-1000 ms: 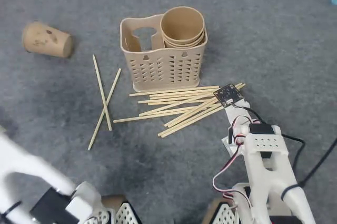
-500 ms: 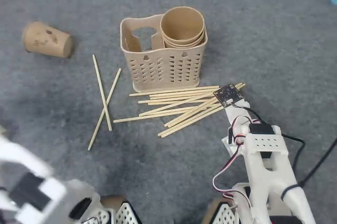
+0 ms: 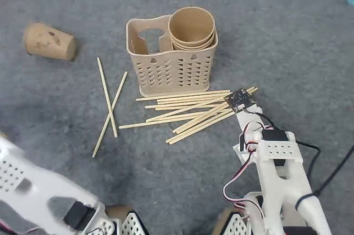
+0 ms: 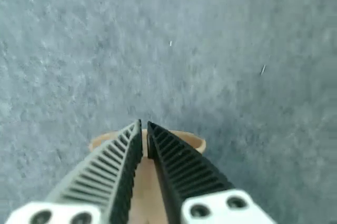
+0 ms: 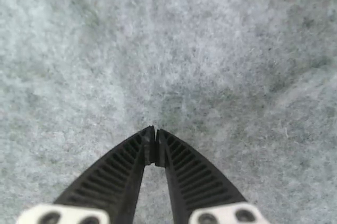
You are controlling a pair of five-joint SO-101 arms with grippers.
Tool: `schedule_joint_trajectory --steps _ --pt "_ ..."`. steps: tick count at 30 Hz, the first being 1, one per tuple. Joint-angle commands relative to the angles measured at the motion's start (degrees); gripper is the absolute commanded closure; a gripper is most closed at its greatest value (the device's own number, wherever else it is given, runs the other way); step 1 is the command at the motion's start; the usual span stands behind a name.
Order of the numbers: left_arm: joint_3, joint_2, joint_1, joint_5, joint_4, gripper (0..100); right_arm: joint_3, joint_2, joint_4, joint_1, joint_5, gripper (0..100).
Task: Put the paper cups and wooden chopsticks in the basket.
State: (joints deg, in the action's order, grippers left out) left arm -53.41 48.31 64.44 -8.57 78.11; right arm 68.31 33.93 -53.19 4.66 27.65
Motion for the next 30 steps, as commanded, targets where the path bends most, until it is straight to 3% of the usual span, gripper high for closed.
schedule_joint_trajectory --steps 1,3,6,10,21,26,30 --pt "-17.63 6.24 -0.88 0.97 15.47 99 -0.18 2.07 -0.66 -0.22 0.35 99.1" --pt "-25.98 9.93 -1.93 3.43 23.38 99 -0.18 2.07 -0.66 -0.13 0.35 99.1" --pt "-28.44 10.55 -1.85 4.66 22.77 99 -0.18 2.07 -0.66 -0.22 0.35 99.1" --pt "-20.97 7.03 -1.05 5.01 22.86 99 -0.18 2.07 -0.66 -0.22 0.35 99.1" --pt "29.23 -24.44 -4.57 22.68 22.68 99 -0.18 2.07 -0.66 -0.13 0.44 99.1" --pt "45.76 -39.38 -6.33 23.47 22.68 99 -0.18 2.07 -0.66 -0.22 0.44 99.1" --pt "56.66 -48.44 -6.42 31.91 22.68 99 -0.18 2.07 -0.66 -0.31 0.44 99.1"
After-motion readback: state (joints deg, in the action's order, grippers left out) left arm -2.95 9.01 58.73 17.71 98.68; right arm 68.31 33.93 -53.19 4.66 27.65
